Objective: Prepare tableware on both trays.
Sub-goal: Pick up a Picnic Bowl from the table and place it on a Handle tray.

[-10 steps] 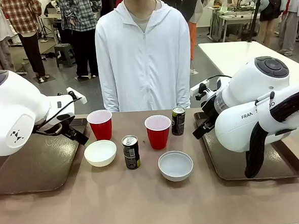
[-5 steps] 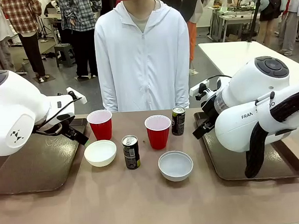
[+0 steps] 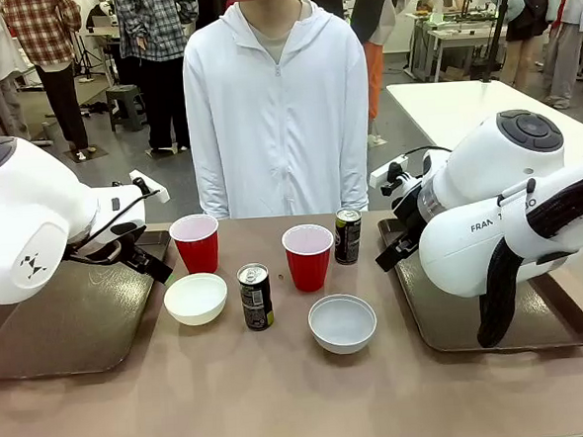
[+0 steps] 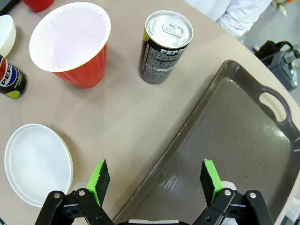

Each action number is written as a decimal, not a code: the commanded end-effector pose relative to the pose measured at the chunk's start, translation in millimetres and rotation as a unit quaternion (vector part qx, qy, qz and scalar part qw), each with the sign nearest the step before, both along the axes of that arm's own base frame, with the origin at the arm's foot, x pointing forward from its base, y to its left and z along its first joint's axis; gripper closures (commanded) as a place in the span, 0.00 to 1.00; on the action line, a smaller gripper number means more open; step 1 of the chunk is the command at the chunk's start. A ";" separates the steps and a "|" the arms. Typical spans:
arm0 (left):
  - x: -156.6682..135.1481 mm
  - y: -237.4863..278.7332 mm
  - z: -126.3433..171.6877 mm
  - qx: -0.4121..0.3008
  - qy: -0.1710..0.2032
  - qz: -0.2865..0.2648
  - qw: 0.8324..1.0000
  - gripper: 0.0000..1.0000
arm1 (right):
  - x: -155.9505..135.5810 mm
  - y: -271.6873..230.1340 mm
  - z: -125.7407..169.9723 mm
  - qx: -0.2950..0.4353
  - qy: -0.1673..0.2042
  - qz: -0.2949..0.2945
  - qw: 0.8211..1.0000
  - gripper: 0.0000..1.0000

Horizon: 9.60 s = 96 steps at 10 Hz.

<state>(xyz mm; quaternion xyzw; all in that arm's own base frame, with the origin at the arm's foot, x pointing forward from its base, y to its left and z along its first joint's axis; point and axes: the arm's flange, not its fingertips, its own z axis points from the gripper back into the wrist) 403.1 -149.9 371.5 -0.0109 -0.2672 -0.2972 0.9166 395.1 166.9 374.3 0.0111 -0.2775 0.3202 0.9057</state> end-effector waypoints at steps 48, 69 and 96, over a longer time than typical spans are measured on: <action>-144.4 292.7 99.7 -0.413 0.260 0.130 0.863 0.00 | -200.3 -341.7 72.2 0.509 0.280 -0.160 0.798 0.00; 41.3 -50.1 -18.5 -0.044 0.235 0.192 0.952 0.00 | -200.3 -341.7 72.2 0.509 0.280 -0.160 0.798 0.00; -28.8 -6.6 97.1 -0.031 0.284 0.182 0.941 1.00 | -200.3 -341.7 72.2 0.509 0.280 -0.160 0.798 0.00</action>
